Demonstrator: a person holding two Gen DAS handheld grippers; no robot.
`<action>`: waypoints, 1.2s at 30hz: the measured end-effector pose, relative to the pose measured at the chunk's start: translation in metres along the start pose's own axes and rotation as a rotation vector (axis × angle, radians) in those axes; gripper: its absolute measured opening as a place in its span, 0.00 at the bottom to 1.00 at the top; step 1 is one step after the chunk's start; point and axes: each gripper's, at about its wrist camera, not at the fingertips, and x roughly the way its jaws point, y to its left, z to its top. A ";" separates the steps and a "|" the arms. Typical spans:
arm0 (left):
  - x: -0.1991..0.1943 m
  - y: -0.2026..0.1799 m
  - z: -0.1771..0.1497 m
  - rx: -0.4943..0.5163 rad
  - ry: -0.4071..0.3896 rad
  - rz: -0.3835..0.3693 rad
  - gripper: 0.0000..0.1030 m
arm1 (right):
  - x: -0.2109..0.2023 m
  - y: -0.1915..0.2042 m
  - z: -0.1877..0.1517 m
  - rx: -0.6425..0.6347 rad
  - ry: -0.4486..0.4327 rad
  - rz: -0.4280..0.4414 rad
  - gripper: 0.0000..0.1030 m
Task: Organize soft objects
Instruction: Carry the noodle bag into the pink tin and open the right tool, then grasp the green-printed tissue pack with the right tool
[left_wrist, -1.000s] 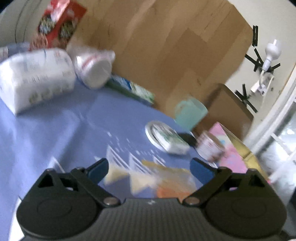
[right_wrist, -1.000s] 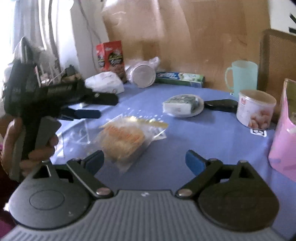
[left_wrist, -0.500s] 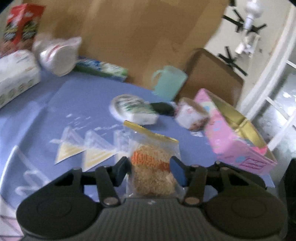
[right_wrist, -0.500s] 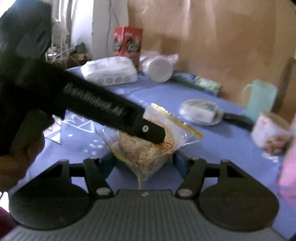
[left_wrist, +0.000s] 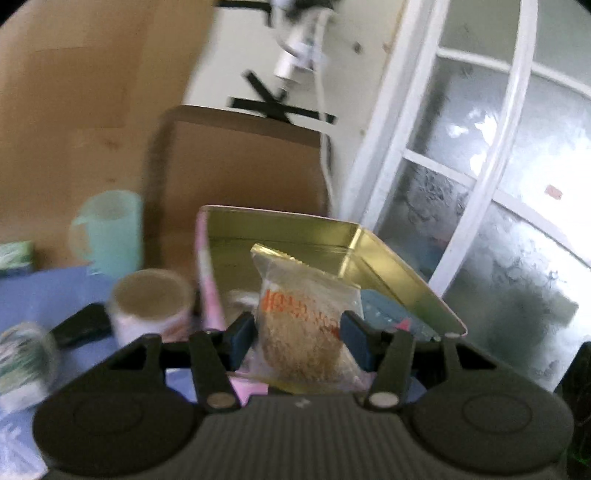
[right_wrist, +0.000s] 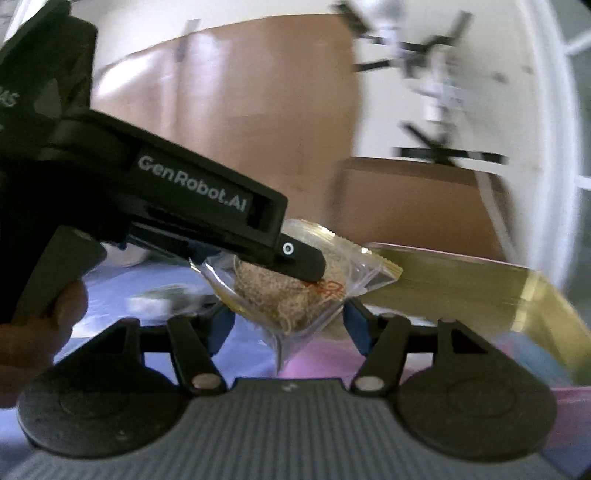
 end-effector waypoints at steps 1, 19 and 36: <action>0.010 -0.008 0.002 0.021 -0.001 0.014 0.61 | 0.005 -0.008 -0.001 0.006 -0.001 -0.029 0.65; 0.000 0.007 -0.028 0.027 -0.002 0.207 0.83 | 0.013 -0.034 -0.020 0.114 -0.096 -0.284 0.69; -0.096 0.152 -0.110 -0.212 0.005 0.606 0.84 | 0.030 0.047 -0.016 0.067 0.007 0.059 0.67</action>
